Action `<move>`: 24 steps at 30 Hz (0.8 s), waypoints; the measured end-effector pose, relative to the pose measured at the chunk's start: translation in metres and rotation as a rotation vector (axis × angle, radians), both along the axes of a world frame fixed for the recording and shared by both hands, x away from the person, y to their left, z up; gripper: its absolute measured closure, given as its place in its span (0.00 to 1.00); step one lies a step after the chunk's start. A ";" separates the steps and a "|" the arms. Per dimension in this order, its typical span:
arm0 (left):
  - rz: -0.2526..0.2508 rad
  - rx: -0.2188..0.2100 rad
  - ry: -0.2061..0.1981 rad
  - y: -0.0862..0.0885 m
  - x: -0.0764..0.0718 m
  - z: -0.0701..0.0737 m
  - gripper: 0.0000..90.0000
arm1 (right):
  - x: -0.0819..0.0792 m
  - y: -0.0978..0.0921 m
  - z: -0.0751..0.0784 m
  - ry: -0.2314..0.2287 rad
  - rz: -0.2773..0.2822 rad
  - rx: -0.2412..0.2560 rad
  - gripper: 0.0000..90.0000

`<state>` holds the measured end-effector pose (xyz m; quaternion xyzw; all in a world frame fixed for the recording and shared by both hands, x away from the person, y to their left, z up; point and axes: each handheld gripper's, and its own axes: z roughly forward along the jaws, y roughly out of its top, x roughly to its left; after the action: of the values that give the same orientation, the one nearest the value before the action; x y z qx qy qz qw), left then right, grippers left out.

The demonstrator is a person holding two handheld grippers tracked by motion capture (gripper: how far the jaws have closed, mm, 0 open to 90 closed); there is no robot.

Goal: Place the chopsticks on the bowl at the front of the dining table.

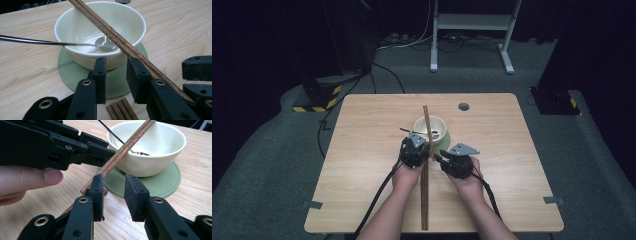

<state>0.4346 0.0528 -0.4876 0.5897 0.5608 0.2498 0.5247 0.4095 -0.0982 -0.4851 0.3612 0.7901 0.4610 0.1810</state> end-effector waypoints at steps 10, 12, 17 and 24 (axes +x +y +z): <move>-0.007 0.012 0.002 0.002 0.000 0.000 0.77 | -0.001 0.002 -0.001 -0.004 -0.003 0.003 0.75; -0.002 0.004 -0.001 0.001 0.000 0.000 0.77 | -0.001 0.002 -0.001 -0.004 -0.002 0.004 0.75; -0.008 0.014 0.001 0.002 0.000 -0.001 0.77 | -0.002 0.003 -0.001 -0.002 -0.002 0.003 0.74; -0.014 0.011 0.005 0.002 0.000 -0.001 0.77 | -0.002 0.004 -0.001 0.002 -0.003 0.004 0.74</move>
<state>0.4346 0.0551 -0.4886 0.5973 0.5567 0.2475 0.5217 0.4073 -0.0944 -0.4864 0.3631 0.7890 0.4618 0.1801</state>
